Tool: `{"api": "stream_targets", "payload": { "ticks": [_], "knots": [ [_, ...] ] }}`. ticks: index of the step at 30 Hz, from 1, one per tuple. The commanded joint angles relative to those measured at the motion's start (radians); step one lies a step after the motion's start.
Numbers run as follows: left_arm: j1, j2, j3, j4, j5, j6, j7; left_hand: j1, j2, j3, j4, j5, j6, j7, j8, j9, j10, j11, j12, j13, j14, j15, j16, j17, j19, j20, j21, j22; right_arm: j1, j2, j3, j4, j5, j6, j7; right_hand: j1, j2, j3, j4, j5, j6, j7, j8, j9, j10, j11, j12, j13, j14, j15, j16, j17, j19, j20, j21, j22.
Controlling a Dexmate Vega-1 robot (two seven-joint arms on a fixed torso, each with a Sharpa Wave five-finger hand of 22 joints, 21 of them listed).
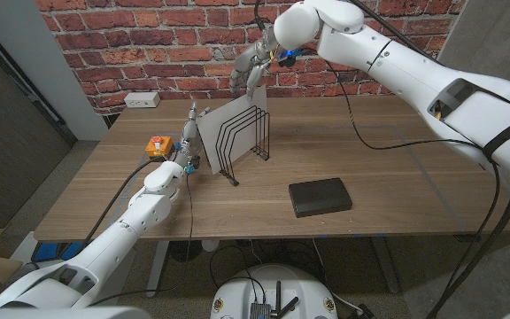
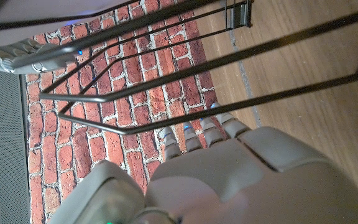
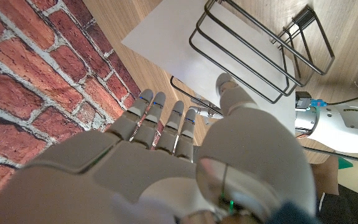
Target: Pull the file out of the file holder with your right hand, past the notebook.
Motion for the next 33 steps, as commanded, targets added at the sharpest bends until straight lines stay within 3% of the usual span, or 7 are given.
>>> {"api": "stream_targets", "payload": {
  "ticks": [1,14,16,24,33],
  "knots": [
    [0.0,0.001,0.0,-0.001,0.0,0.001,0.0,0.0,0.007,0.001,0.004,0.006,-0.001,-0.009,0.006,0.005,0.002,-0.005,0.007,0.005,0.007,-0.001,0.006,0.002,0.006,0.001,0.006,0.005,0.012,0.018,-0.026,0.039,-0.017,0.017,-0.007,0.013,-0.011,-0.017,0.0,-0.013,0.026,0.0,0.009,0.005,0.03,0.001,0.01,0.003,0.031,-0.142,0.017,0.006,0.028,-0.004,0.006,0.003],
    [0.0,0.001,0.0,-0.002,0.0,0.0,0.0,0.0,0.007,0.001,0.004,0.006,-0.001,-0.009,0.006,0.005,0.002,-0.005,0.007,0.005,0.007,-0.002,0.006,0.002,0.006,0.001,0.006,0.005,-0.008,0.008,-0.036,0.025,-0.073,0.038,-0.063,0.077,-0.043,-0.05,-0.005,-0.072,0.108,-0.038,0.031,0.006,0.118,-0.027,0.014,0.006,0.113,-0.174,0.063,0.021,0.108,-0.046,0.012,0.004],
    [0.0,0.001,0.0,-0.002,0.0,0.0,0.0,0.0,0.007,0.001,0.004,0.006,-0.001,-0.009,0.006,0.005,0.003,-0.004,0.007,0.005,0.007,-0.001,0.006,0.002,0.006,0.001,0.006,0.005,-0.011,0.008,-0.036,0.026,-0.077,0.042,-0.067,0.094,-0.045,-0.055,-0.004,-0.074,0.125,-0.039,0.036,0.006,0.134,-0.049,0.014,0.006,0.124,-0.176,0.07,0.024,0.119,-0.054,0.011,0.004],
    [0.001,-0.001,0.001,-0.001,0.001,-0.001,0.001,0.0,0.007,0.001,0.004,0.006,0.0,-0.009,0.006,0.005,0.002,-0.005,0.007,0.005,0.007,-0.002,0.006,0.002,0.007,0.0,0.006,0.005,-0.024,0.003,-0.038,0.018,-0.116,0.053,-0.102,0.125,-0.067,-0.086,0.003,-0.06,0.191,-0.068,0.05,0.006,0.203,-0.082,0.018,0.007,0.176,-0.187,0.097,0.035,0.158,-0.082,0.008,0.004],
    [0.0,-0.001,0.001,0.0,0.001,-0.001,0.001,0.0,0.008,0.001,0.004,0.006,0.0,-0.009,0.006,0.005,0.003,-0.008,0.007,0.006,0.007,-0.002,0.006,0.002,0.006,0.0,0.006,0.005,-0.055,-0.014,-0.023,-0.009,-0.154,0.058,-0.158,0.186,-0.067,-0.109,0.008,-0.037,0.264,-0.078,0.074,0.012,0.286,-0.087,0.013,0.01,0.266,-0.193,0.123,0.047,0.2,-0.11,0.004,0.006]
  ]
}}
